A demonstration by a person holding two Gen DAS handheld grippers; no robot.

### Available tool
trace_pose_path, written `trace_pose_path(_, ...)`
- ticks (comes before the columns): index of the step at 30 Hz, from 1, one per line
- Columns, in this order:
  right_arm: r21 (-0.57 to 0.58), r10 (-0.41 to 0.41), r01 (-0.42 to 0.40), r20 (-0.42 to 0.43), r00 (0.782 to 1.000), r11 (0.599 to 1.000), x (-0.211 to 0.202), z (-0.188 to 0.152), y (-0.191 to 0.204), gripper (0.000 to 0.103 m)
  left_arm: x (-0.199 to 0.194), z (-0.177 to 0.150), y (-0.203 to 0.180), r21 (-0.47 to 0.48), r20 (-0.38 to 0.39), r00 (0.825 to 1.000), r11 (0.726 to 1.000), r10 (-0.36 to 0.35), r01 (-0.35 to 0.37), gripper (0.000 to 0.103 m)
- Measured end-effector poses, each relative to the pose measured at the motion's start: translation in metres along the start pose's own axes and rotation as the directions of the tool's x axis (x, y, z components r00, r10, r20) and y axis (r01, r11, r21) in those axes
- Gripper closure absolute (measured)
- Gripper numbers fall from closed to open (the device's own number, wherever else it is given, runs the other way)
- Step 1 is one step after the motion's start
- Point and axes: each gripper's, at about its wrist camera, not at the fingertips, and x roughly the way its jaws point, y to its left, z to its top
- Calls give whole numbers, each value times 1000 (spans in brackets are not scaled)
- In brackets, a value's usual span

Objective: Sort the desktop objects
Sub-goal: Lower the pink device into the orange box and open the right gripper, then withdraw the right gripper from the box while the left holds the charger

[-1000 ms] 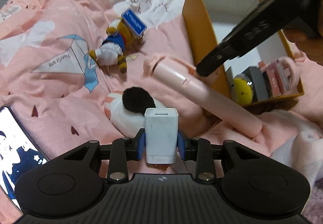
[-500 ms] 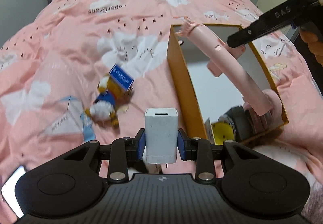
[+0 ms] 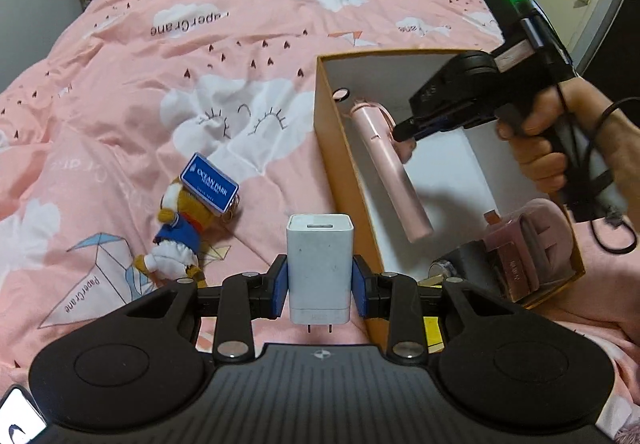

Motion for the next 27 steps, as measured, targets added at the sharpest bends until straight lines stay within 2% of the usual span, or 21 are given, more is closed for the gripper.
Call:
trace_pose_path(4,-26,-26,27,37,999,999,5,-2,19,94,10,0,7,-19,-25,1000,1000,7,-7,66)
trace_pose_path(7,-68,-20,21,26,999,997,12,-3,34,93,12,1,10,-29,-26,1000,1000,4,-5,66)
trace_pose_path(11,-11,68,-68,-12,998,998,19,0,34,90,12,2,13,-40,-20,1000,999,0,0,66)
trace_pose_path(14,49,120,-119,-36,992,992,26,1,29,91,13,3,15,-46,-23,1000,999,3,-4,66)
trace_pose_path(19,13,182,-182,-32,983,983,17,-1,24,87,12,1,17,-54,-22,1000,999,5,-6,66)
trace_pose_path(22,-104,144,-149,-57,988,983,8,-3,25,87,11,2,17,-55,-13,1000,999,-4,3,66)
trace_pose_path(25,-198,59,-81,-115,992,977,17,-13,25,87,9,6,16,-57,5,1000,998,-22,22,66)
trace_pose_path(27,-235,39,-74,-152,988,969,27,-21,25,87,6,9,14,-54,21,999,998,-31,32,66)
